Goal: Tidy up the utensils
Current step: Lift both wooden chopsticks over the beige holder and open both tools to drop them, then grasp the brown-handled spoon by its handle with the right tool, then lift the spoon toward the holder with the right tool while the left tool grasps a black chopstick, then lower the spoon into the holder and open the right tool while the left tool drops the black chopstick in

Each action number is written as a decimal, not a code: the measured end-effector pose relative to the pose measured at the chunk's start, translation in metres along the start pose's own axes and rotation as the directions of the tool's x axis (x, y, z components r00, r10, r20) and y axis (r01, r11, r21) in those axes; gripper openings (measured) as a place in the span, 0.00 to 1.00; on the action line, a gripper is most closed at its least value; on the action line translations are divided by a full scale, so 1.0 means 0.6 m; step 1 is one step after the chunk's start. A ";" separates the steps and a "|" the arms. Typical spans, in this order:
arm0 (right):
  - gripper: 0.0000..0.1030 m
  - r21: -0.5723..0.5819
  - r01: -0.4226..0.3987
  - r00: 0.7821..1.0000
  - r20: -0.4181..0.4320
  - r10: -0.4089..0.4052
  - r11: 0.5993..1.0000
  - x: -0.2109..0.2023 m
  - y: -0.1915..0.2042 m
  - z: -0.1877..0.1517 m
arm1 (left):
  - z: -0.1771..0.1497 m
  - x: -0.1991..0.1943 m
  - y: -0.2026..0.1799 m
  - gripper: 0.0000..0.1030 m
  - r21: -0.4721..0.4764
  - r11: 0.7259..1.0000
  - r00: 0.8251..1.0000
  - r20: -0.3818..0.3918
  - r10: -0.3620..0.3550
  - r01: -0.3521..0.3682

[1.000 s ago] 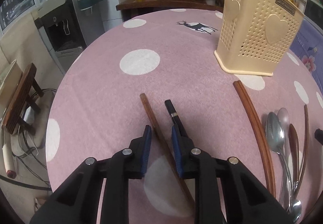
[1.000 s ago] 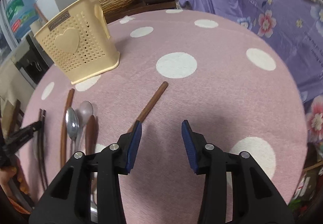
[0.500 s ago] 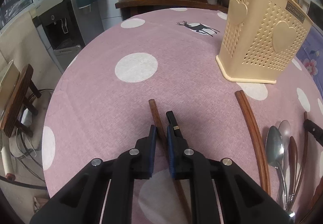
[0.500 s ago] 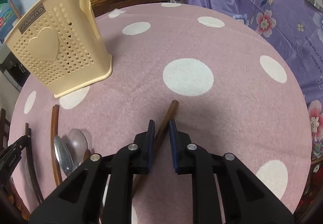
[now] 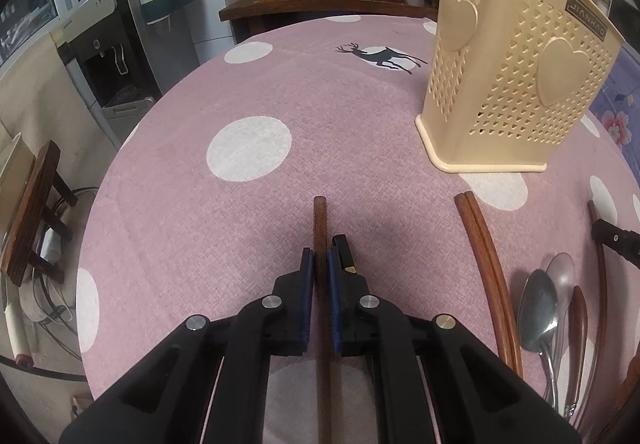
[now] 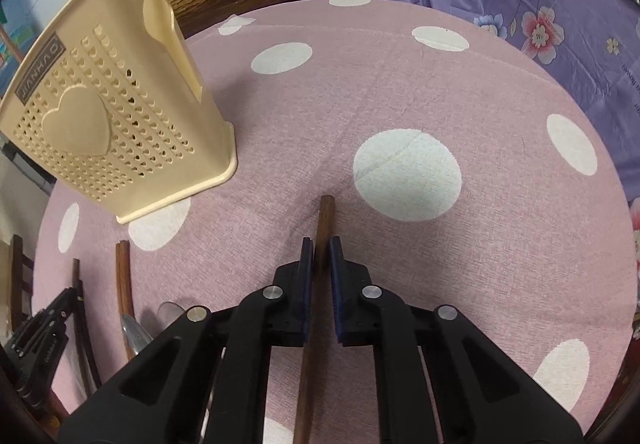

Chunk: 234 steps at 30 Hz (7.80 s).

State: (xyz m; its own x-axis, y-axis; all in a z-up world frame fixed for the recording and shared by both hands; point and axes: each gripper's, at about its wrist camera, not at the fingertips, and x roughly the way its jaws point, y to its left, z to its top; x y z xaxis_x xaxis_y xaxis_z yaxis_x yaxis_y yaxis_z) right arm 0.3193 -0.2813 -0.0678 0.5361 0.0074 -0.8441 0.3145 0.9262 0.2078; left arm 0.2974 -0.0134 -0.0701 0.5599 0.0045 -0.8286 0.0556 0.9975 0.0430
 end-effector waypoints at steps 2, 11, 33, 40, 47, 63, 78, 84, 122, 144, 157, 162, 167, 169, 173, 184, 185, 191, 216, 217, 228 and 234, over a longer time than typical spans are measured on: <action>0.09 0.009 -0.021 1.000 -0.004 0.021 1.000 0.001 -0.002 0.001 | 0.002 0.001 0.004 0.08 -0.014 1.000 1.000 -0.004 -0.013 0.013; 0.08 -0.006 -0.157 0.982 0.107 0.156 0.988 -0.063 -0.009 0.011 | 0.012 -0.047 0.026 0.08 -0.071 0.992 0.992 0.088 -0.094 0.100; 0.07 -0.251 -0.329 0.831 0.380 0.405 0.911 -0.354 -0.037 -0.034 | -0.017 -0.294 0.071 0.08 -0.048 0.970 0.876 0.443 -0.192 0.237; 0.07 -0.279 -0.308 0.832 0.386 0.399 0.910 -0.362 -0.025 -0.031 | -0.015 -0.309 0.075 0.08 -0.034 0.971 0.866 0.461 -0.193 0.235; 0.07 -0.332 -0.295 0.809 0.413 0.419 0.896 -0.388 0.004 0.000 | 0.036 -0.348 0.067 0.08 -0.001 0.963 0.832 0.504 -0.233 0.271; 0.08 -0.293 -0.177 0.693 0.641 0.330 0.940 -0.466 0.121 0.214 | 0.287 -0.395 -0.030 0.08 -0.036 0.956 0.707 0.682 -0.189 0.290; 0.08 -0.167 -0.232 0.837 0.468 0.284 0.958 -0.254 0.096 0.183 | 0.214 -0.195 -0.035 0.08 -0.133 0.946 0.832 0.523 -0.188 0.297; 0.08 -0.158 -0.214 0.836 0.481 0.264 0.964 -0.249 0.093 0.179 | 0.205 -0.176 -0.037 0.08 -0.141 0.940 0.847 0.490 -0.206 0.310; 0.88 -0.365 0.018 0.932 0.344 0.116 0.931 -0.197 0.016 -0.185 | -0.126 -0.145 0.028 0.95 -0.035 0.997 0.972 0.226 -0.066 0.076; 0.36 -0.376 -0.085 0.993 0.041 0.108 0.923 -0.094 0.080 -0.170 | -0.111 -0.101 0.007 0.70 -0.013 0.999 0.992 0.116 -0.045 0.047; 0.17 -0.385 -0.020 0.999 0.033 0.035 0.923 -0.060 0.106 -0.154 | -0.103 -0.093 0.009 0.70 -0.027 0.998 0.992 0.116 -0.058 0.061; 0.16 -0.333 -0.079 0.995 0.024 0.092 0.940 -0.065 0.091 -0.146 | -0.097 -0.092 0.007 0.69 -0.017 0.998 0.991 0.116 -0.062 0.065; 0.16 -0.304 -0.119 0.978 0.131 0.165 0.945 -0.128 0.068 -0.137 | -0.081 -0.075 0.002 0.57 -0.016 0.997 0.993 0.087 -0.077 0.079; 0.16 -0.298 -0.130 0.967 0.173 0.187 0.946 -0.157 0.057 -0.135 | -0.072 -0.064 0.000 0.50 -0.028 0.996 0.994 0.070 -0.082 0.084; 0.16 -0.292 -0.135 0.948 0.239 0.209 0.947 -0.205 0.035 -0.143 | -0.054 -0.038 -0.003 0.38 -0.060 0.995 0.997 0.024 -0.079 0.080; 0.16 -0.305 -0.138 0.932 0.281 0.228 0.942 -0.229 0.023 -0.155 | -0.030 -0.016 -0.036 0.10 -0.023 1.000 0.999 0.032 0.015 -0.014; 0.16 -0.305 -0.139 0.932 0.281 0.229 0.942 -0.229 0.022 -0.156 | -0.028 -0.015 -0.035 0.10 -0.030 0.999 0.999 0.032 0.012 -0.011; 0.16 -0.298 -0.159 0.929 0.276 0.245 0.941 -0.227 0.013 -0.153 | -0.023 -0.016 -0.033 0.08 -0.061 0.997 0.998 0.038 -0.047 0.050; 0.16 -0.281 -0.284 0.893 0.271 0.360 0.917 -0.261 -0.020 -0.150 | -0.055 -0.290 0.047 0.08 -0.108 0.942 0.853 0.467 -0.235 0.318; 0.16 -0.282 -0.287 0.892 0.271 0.362 0.916 -0.262 -0.020 -0.149 | -0.054 -0.290 0.047 0.08 -0.108 0.941 0.852 0.467 -0.237 0.322; 0.16 -0.329 -0.318 0.864 0.286 0.415 0.889 -0.292 0.006 -0.118 | -0.013 -0.309 0.036 0.08 -0.061 0.933 0.811 0.516 -0.275 0.355; 0.16 -0.396 -0.294 0.827 0.351 0.439 0.870 -0.338 0.057 -0.048 | 0.060 -0.329 0.021 0.08 -0.031 0.917 0.779 0.540 -0.320 0.398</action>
State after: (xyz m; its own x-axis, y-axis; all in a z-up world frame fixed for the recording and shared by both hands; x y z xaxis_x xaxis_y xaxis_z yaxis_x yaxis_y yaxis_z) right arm 0.1987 -0.2401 0.0960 0.8562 0.2808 -0.4336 -0.1944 0.9528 0.2332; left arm 0.2175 -0.0042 0.1142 0.8642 -0.3538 -0.3576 0.2487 0.9184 -0.3078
